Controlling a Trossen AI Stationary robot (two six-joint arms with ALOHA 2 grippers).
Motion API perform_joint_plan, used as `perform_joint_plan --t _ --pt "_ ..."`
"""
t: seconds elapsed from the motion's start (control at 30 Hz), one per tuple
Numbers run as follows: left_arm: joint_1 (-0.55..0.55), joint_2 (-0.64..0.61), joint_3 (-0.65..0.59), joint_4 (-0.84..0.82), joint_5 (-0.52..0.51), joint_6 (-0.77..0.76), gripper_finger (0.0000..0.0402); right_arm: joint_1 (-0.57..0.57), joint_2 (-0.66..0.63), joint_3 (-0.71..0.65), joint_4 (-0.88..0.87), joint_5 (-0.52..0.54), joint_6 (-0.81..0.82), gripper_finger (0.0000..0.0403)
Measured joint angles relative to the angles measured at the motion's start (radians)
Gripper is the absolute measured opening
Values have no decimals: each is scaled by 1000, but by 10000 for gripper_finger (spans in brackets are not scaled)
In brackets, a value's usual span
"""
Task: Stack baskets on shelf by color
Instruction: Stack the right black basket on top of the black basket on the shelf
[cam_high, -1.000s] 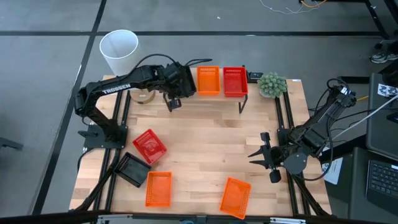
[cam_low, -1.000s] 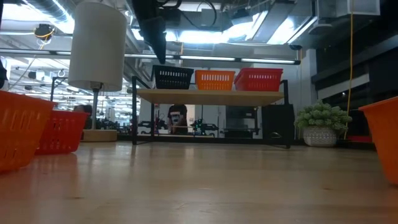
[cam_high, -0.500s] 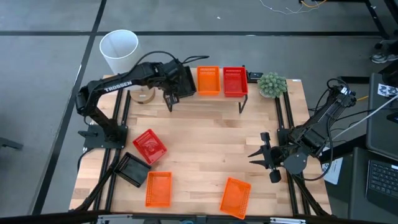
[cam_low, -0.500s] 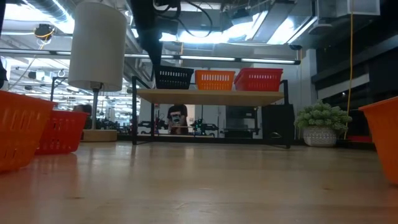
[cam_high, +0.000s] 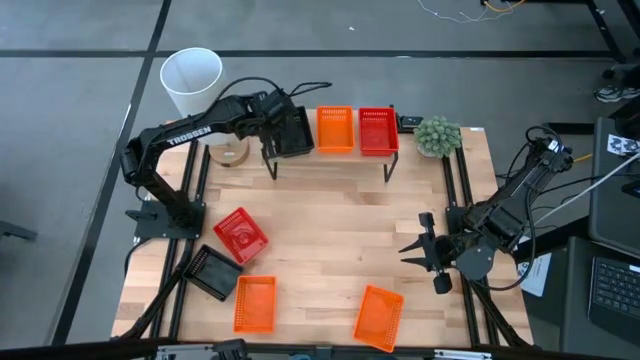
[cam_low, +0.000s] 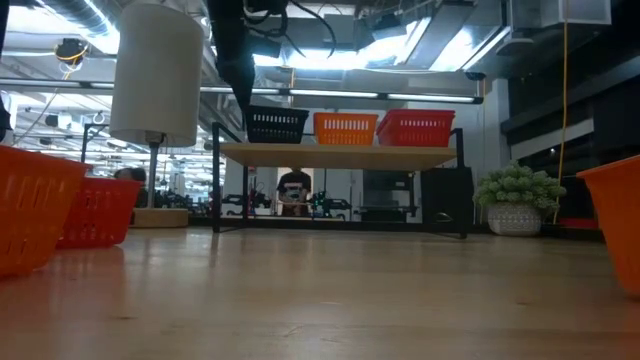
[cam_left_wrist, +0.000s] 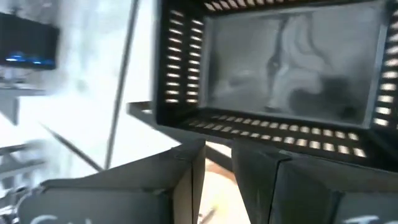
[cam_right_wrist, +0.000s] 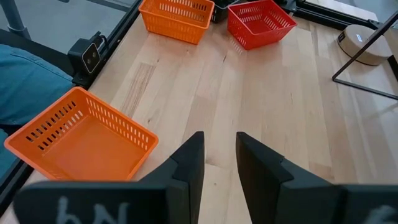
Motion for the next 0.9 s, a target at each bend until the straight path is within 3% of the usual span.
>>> perform_joint_plan --t 0.2,0.4,0.9 --pt "20 -11 13 -24 -106 1 73 0 0 0 0 0 -2 91" --pt "93 7 11 -79 17 -71 73 0 0 0 0 0 -3 91" --pt "144 66 11 -54 102 -85 73 0 0 0 -1 0 -3 91"
